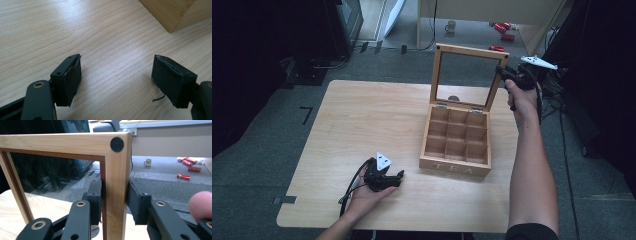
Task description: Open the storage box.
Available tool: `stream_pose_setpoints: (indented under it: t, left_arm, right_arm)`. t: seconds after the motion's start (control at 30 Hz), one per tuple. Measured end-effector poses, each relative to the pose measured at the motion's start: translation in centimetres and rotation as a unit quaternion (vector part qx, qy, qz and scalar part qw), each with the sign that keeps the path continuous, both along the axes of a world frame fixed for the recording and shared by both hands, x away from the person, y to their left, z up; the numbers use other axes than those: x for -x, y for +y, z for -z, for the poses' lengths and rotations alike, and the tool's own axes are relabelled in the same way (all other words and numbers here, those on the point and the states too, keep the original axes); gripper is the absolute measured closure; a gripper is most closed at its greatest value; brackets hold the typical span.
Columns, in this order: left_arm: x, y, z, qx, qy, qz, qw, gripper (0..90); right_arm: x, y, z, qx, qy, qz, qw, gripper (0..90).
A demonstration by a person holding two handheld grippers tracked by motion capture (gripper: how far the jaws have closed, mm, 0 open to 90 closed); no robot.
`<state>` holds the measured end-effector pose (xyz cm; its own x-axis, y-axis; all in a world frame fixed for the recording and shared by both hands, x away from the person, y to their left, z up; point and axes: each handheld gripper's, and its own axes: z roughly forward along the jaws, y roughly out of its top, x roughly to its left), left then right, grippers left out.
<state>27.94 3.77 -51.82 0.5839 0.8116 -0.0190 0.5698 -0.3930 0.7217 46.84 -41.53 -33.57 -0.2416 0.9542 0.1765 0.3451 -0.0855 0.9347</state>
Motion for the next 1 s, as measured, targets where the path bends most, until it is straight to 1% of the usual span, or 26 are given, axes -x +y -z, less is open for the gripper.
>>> stream_pose_setpoints:
  t: [0.1, 0.13, 0.17, 0.4, 0.57, 0.67, 0.7, 0.77, 0.83, 0.93, 0.97, 1.0]
  left_arm:
    - [0.0, 0.0, 0.0, 0.0, 0.0, 0.0, 1.0, 24.7]
    - [0.0, 0.0, 0.0, 0.0, 0.0, 0.0, 1.0, 24.7]
    - [0.0, 0.0, 0.0, 0.0, 0.0, 0.0, 1.0, 24.7]
    - [0.0, -0.1, 0.0, 0.001, -0.002, -0.001, 1.0, 24.7]
    - [0.0, -0.1, 0.0, -0.003, -0.003, -0.002, 1.0, 24.8]
    - [0.0, -0.2, 0.0, -0.008, -0.004, -0.001, 1.0, 24.7]
    - [0.0, -0.2, 0.0, -0.008, -0.004, -0.002, 1.0, 24.8]
    - [0.0, -0.2, 0.0, -0.008, -0.003, -0.001, 1.0, 24.7]
    - [0.0, -0.2, 0.0, -0.004, -0.003, -0.001, 1.0, 24.7]
    - [0.0, 0.0, 0.0, 0.0, -0.001, -0.001, 1.0, 24.7]
    - [0.0, 0.0, 0.0, 0.0, 0.0, -0.001, 1.0, 24.7]
    - [0.0, -0.1, 0.0, 0.001, -0.001, -0.002, 1.0, 24.7]
  right_arm:
    - [-0.4, 0.0, 0.1, -0.002, 0.003, 0.005, 1.0, 66.8]
    - [-0.9, 0.0, 0.2, -0.006, 0.008, 0.012, 0.9999, 66.8]
    - [-0.9, 0.0, 0.2, -0.006, 0.008, 0.012, 0.9999, 66.8]
    - [-2.3, 0.1, 0.5, -0.014, 0.021, 0.028, 0.9993, 66.8]
    - [-2.8, 0.2, 0.7, -0.022, 0.023, 0.035, 0.9989, 66.6]
    - [-2.8, 0.4, 0.5, -0.024, 0.028, 0.04, 0.9985, 65.4]
    - [-2.7, 0.6, 0.4, -0.029, 0.027, 0.045, 0.9982, 63.4]
    - [-2.5, 0.8, 0.4, -0.042, 0.028, 0.051, 0.9975, 53.1]
    - [-2.1, 0.9, 0.3, -0.049, 0.032, 0.058, 0.9966, 45.1]
    - [-1.3, 1.2, 0.3, -0.043, 0.033, 0.068, 0.9962, 31.3]
    - [-0.6, 1.5, 0.3, -0.028, 0.038, 0.076, 0.996, 23.9]
    - [-0.6, 1.5, 0.3, -0.028, 0.038, 0.076, 0.996, 23.9]
